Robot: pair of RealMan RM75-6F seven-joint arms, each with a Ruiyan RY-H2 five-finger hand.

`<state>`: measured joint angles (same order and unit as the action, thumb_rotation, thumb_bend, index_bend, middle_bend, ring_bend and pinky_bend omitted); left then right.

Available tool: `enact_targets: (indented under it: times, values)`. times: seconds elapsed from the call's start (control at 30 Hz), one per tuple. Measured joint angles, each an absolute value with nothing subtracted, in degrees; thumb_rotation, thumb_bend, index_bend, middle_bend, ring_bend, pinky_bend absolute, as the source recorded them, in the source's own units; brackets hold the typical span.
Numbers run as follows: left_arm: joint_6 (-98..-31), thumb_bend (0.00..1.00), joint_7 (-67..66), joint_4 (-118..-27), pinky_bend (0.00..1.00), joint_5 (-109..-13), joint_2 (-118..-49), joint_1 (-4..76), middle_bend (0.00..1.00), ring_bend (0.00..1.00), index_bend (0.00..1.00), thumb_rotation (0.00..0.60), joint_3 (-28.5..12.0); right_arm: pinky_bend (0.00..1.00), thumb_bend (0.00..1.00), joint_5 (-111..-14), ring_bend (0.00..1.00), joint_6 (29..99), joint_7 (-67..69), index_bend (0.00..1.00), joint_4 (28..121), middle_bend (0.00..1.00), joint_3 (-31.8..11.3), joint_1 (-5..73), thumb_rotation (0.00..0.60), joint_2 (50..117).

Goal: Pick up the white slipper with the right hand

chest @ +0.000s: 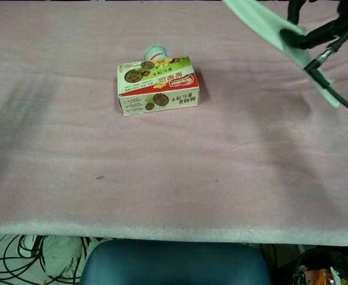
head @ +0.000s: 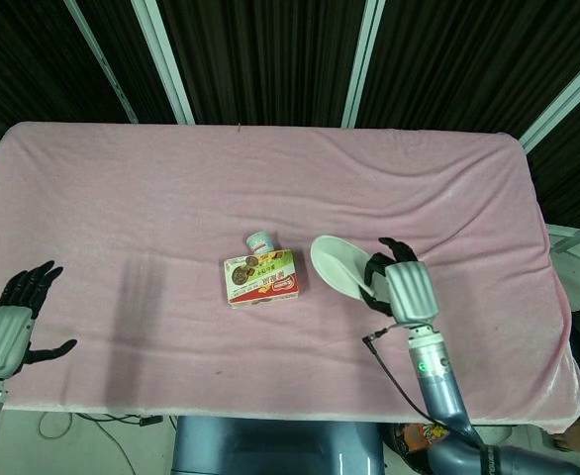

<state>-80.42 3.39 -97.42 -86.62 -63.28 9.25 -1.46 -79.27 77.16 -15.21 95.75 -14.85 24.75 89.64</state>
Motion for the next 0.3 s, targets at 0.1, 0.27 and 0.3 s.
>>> enact_targets:
  times: [0.1, 0.27, 0.3]
  values:
    - [-80.56, 0.00, 3.00, -97.42, 0.00, -86.68, -63.32, 9.17, 0.00, 0.00, 0.00, 0.600, -1.40, 0.23, 0.55, -83.74, 0.21, 80.47, -11.39, 0.69, 100.13, 0.54, -12.54, 21.93, 0.600, 85.05]
    - [-80.79, 0.00, 2.23, -97.48, 0.00, -86.76, -63.51, 8.96, 0.00, 0.00, 0.00, 0.600, -1.23, 0.23, 0.55, -90.98, 0.21, 85.71, -6.64, 0.69, 105.66, 0.53, -7.89, 17.57, 0.600, 79.47]
    - [-80.81, 0.00, 2.14, -97.50, 0.00, -86.71, -63.52, 8.94, 0.00, 0.00, 0.00, 0.600, -1.23, 0.23, 0.55, -92.45, 0.21, 86.87, -5.76, 0.69, 106.66, 0.53, -6.72, 16.57, 0.600, 78.46]
